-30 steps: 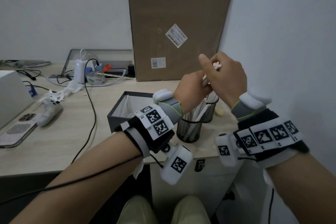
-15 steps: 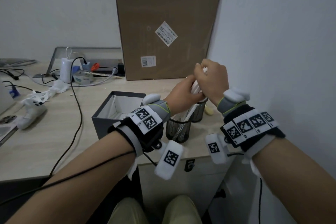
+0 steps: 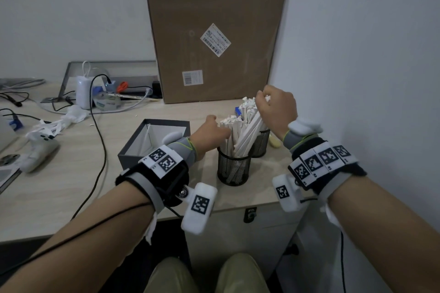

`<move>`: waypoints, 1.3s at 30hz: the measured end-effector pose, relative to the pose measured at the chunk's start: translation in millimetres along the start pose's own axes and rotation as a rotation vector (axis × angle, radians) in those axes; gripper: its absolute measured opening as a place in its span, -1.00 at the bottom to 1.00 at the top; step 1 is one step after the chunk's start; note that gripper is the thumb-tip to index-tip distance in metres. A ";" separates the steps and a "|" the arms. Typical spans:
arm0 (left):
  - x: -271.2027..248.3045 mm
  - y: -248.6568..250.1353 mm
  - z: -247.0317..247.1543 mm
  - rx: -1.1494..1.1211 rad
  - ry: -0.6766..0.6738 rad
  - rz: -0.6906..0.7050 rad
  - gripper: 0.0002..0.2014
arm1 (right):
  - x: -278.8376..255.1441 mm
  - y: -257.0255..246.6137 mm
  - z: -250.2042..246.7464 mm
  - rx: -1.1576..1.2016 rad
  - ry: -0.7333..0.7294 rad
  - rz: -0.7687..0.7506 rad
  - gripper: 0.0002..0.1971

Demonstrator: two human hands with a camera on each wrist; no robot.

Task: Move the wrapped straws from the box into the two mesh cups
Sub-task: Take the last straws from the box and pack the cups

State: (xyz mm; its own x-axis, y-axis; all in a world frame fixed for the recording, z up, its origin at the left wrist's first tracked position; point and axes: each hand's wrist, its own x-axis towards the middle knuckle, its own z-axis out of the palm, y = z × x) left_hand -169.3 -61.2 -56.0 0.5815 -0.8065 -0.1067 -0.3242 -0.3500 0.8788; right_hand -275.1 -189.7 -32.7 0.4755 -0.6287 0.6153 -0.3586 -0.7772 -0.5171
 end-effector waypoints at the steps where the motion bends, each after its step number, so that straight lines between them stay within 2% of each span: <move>1: -1.4 -1.2 1.4 0.002 -0.031 -0.009 -0.37 | 0.3 -0.7 2.6 -0.003 -0.005 -0.006 -0.66; 4: -2.5 -3.9 6.1 -0.009 -0.096 0.000 -0.41 | -1.6 -4.3 9.8 -0.023 -0.065 -0.030 -0.68; 7: -2.2 -6.7 10.7 -0.060 -0.156 0.035 -0.24 | -9.6 -7.4 20.0 -0.092 -0.179 -0.050 -0.73; 10: -2.9 -10.0 12.3 -0.074 -0.210 0.071 -0.08 | -23.5 -4.1 30.8 -0.266 -0.297 -0.081 -0.60; 13: -4.2 -12.6 14.0 -0.066 -0.220 0.125 -0.09 | -38.2 3.7 35.6 -0.343 -0.283 -0.070 -0.51; 16: -2.8 -14.3 16.7 -0.019 -0.164 0.174 -0.18 | -40.0 5.4 31.5 -0.225 -0.281 0.061 -0.43; 19: 2.2 -16.6 19.3 0.070 -0.064 0.194 -0.29 | -34.1 5.5 26.3 0.008 -0.337 0.246 -0.40; 21: 3.8 -18.5 21.7 0.105 -0.041 0.208 -0.36 | -34.0 6.6 26.9 0.084 -0.401 0.304 -0.42; 24: 3.0 -18.1 25.5 0.096 -0.036 0.231 -0.48 | -37.6 8.5 37.0 0.073 -0.439 0.253 -0.50; 28: 1.4 -9.2 22.4 0.089 0.005 0.288 -0.54 | -34.9 -0.7 32.6 0.107 -0.328 0.131 -0.58; 30: 1.2 -4.1 18.5 0.088 0.009 0.300 -0.53 | -29.8 -3.6 27.3 0.098 -0.336 0.116 -0.55; 32: 0.3 -2.2 13.3 0.158 -0.029 0.288 -0.49 | -25.0 -2.7 24.9 0.011 -0.428 0.122 -0.47; 34: -3.9 -1.5 5.8 0.227 -0.062 0.264 -0.37 | -23.5 -0.4 18.3 -0.111 -0.484 0.113 -0.34; 36: -6.2 -3.5 -8.7 0.262 -0.010 0.268 -0.23 | -25.0 -5.2 4.4 -0.234 -0.480 0.083 -0.25; 39: -1.9 -12.2 -38.4 0.241 0.132 0.256 -0.32 | -31.9 -26.5 -14.6 -0.210 -0.349 0.031 -0.31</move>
State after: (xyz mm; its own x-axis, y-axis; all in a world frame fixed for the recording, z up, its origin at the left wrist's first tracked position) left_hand -137.7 -37.1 -48.6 0.5447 -0.8197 0.1772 -0.6290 -0.2595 0.7328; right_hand -292.5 -149.5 -29.9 0.6929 -0.6337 0.3440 -0.5160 -0.7691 -0.3772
